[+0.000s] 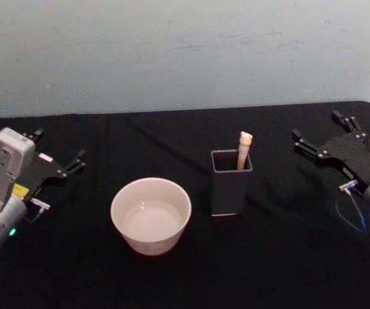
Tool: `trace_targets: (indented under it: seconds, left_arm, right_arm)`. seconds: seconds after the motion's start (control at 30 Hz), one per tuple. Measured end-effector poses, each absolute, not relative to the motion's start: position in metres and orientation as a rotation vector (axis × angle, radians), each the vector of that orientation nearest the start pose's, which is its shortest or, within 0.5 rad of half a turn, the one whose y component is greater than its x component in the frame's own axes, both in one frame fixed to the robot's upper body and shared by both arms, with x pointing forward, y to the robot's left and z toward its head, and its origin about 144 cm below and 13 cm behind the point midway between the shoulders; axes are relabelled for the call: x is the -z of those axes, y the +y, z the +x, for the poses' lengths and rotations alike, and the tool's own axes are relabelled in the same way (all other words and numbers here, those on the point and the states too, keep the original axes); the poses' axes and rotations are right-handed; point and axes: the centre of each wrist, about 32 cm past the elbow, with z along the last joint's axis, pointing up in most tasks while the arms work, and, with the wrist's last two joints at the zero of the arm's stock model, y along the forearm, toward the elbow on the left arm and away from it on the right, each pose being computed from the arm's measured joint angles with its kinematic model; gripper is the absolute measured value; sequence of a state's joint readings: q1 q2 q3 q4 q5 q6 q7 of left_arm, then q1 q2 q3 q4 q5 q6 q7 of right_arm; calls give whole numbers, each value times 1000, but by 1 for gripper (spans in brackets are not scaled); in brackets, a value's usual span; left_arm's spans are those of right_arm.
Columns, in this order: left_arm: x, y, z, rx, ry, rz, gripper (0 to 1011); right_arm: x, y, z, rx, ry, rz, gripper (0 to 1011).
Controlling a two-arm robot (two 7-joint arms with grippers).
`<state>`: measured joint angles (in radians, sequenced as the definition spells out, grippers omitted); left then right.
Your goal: Pick up the stirring spoon with one hand, stir inside the cup, then place it back in its original position.
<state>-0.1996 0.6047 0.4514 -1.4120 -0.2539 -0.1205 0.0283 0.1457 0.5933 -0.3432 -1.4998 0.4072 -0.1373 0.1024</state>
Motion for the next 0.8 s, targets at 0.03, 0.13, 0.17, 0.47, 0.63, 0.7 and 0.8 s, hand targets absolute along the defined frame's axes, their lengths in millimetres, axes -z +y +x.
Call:
trace_targets:
  seconds: [0.03, 0.13, 0.17, 0.47, 0.63, 0.7, 0.8]
  left_arm:
    - [-1140, 310, 489, -1248, -285, 304, 1002]
    - [-1140, 310, 489, -1248, -285, 305, 1001]
    - [-1140, 310, 489, -1248, -285, 304, 1002]
    - [-1140, 310, 489, -1248, -285, 304, 1001]
    - [-1140, 310, 489, -1248, -285, 304, 1001]
    - [-1140, 310, 489, -1248, -285, 304, 1001]
    - [-1140, 310, 489, -1248, -285, 304, 1001]
  right_arm:
    - [-1166, -316, 480, 1176, -169, -95, 1002]
    - [-1171, -317, 473, 1134, -146, -60, 1002]
    - [-1173, -317, 471, 1122, -141, -53, 1002]
    - [-1178, -313, 451, 999, -70, -37, 1002]
    - [-1175, -309, 448, 962, -58, -48, 1002]
    - [-1173, -306, 449, 951, -55, -56, 1002]
    - [-1170, -301, 453, 942, -51, -65, 1002]
